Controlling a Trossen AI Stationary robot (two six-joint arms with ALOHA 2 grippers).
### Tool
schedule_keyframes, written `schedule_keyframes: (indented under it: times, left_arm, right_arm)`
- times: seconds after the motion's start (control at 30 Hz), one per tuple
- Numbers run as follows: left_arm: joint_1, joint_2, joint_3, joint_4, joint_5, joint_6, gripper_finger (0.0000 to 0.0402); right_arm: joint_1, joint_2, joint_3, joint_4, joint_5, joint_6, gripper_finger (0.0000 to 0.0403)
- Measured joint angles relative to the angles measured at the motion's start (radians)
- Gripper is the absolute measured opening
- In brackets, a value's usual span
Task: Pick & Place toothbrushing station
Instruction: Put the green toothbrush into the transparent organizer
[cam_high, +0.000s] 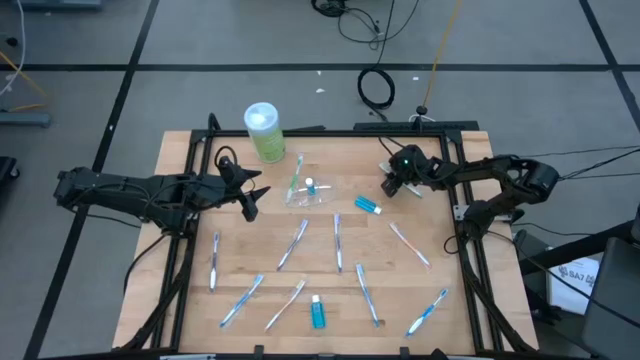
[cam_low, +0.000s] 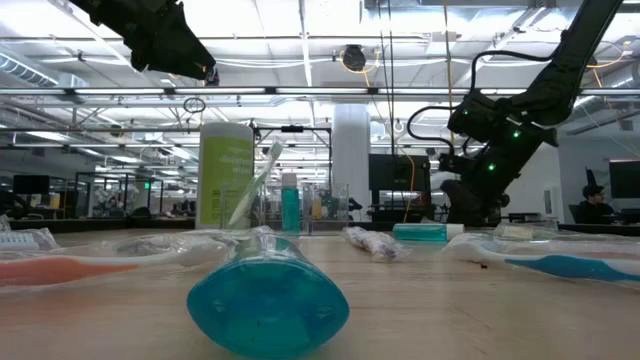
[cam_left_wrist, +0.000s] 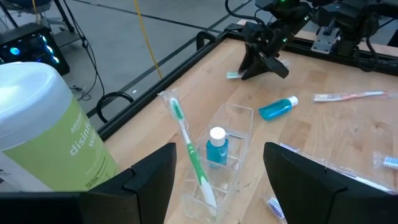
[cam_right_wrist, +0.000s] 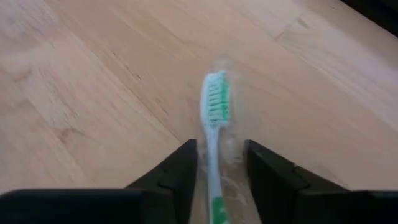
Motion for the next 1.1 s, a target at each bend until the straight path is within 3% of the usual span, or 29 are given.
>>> schedule_keyframes:
  times: [0.3,0.53,0.8,1.1]
  left_arm:
    - [0.0,0.0,0.0,0.0,0.0,0.0,0.025]
    - [0.0,0.0,0.0,-0.002,0.001,0.0,0.025]
    - [0.0,0.0,0.0,-0.004,0.002,-0.007,0.025]
    - [0.0,0.0,0.0,-0.002,0.002,-0.007,0.025]
  right_arm:
    - [0.0,0.002,-0.002,0.021,-0.002,0.053,0.0012]
    - [0.025,-0.033,-0.006,0.12,0.001,0.058,0.0019]
    - [0.086,-0.228,-0.004,0.228,0.002,0.074,0.0007]
    - [0.271,-0.362,-0.004,0.63,-0.002,0.069,0.0009]
